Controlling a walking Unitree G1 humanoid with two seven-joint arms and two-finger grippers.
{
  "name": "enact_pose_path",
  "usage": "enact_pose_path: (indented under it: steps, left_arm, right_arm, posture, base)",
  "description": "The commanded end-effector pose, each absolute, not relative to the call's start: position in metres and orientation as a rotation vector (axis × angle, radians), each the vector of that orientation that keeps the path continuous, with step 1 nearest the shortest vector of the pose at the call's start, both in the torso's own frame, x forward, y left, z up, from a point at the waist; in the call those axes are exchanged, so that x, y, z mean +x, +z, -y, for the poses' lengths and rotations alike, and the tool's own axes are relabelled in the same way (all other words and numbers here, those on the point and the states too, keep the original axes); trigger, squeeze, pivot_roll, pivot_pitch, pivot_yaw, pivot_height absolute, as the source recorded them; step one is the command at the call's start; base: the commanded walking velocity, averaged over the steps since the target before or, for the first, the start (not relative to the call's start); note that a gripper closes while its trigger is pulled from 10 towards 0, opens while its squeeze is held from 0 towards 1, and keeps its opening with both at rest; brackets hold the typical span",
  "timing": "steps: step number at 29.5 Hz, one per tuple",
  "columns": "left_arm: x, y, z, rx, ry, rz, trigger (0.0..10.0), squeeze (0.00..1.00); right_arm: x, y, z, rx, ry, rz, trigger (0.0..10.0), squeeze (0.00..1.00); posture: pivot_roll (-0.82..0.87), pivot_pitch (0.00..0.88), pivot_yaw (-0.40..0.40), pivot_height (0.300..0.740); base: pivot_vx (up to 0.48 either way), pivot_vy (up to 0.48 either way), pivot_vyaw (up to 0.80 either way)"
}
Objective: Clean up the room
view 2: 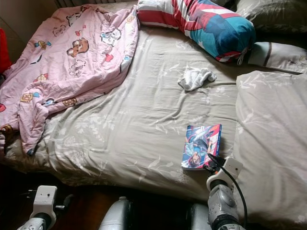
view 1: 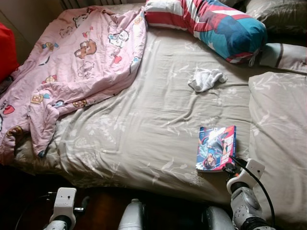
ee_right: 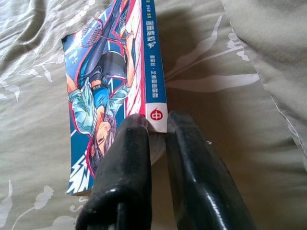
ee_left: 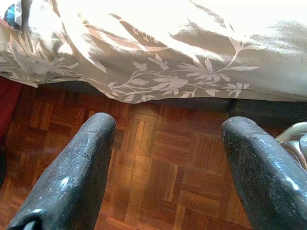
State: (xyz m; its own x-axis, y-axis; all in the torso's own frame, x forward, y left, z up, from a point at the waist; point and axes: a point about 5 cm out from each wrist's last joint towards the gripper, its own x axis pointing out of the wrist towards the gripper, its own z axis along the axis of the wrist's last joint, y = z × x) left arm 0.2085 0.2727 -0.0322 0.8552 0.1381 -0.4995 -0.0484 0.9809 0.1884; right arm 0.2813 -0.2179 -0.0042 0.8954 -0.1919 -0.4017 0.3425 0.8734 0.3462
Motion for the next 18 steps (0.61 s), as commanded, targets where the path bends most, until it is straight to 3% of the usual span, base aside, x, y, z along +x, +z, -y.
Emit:
enact_pose_path:
  steps: [1,7,8,10,18]
  left_arm:
    - [0.196,-0.0411,-0.2751,0.174,0.113,-0.602,10.0,0.0]
    - [0.198,-0.0435,-0.2678,0.17,0.108,-0.607,10.0,0.0]
    - [0.1978,-0.0437,-0.2673,0.169,0.108,-0.607,10.0,0.0]
    - [0.1973,-0.0442,-0.267,0.166,0.109,-0.608,10.0,0.0]
    - [0.1906,-0.0472,-0.271,0.158,0.125,-0.633,10.0,0.0]
  right_arm:
    - [0.2751,-0.0112,0.2146,0.42,-0.292,-0.399,10.0,0.55]
    - [0.2757,-0.0109,0.2139,0.415,-0.294,-0.399,10.0,0.55]
    - [0.2753,-0.0112,0.2135,0.414,-0.293,-0.4,10.0,0.71]
    - [0.2746,-0.0118,0.2132,0.413,-0.293,-0.401,10.0,0.76]
    - [0.2741,-0.0104,0.219,0.412,-0.33,-0.386,10.0,0.73]
  posture:
    - [0.14,0.281,0.166,0.657]
    - [0.13,0.28,0.163,0.657]
    - [0.13,0.28,0.162,0.657]
    - [0.13,0.28,0.161,0.657]
    - [0.13,0.273,0.153,0.657]
  base:
    - [0.0,0.0,0.0]
    - [0.0,0.0,0.0]
    - [0.0,0.0,0.0]
    - [0.0,0.0,0.0]
    - [0.0,0.0,0.0]
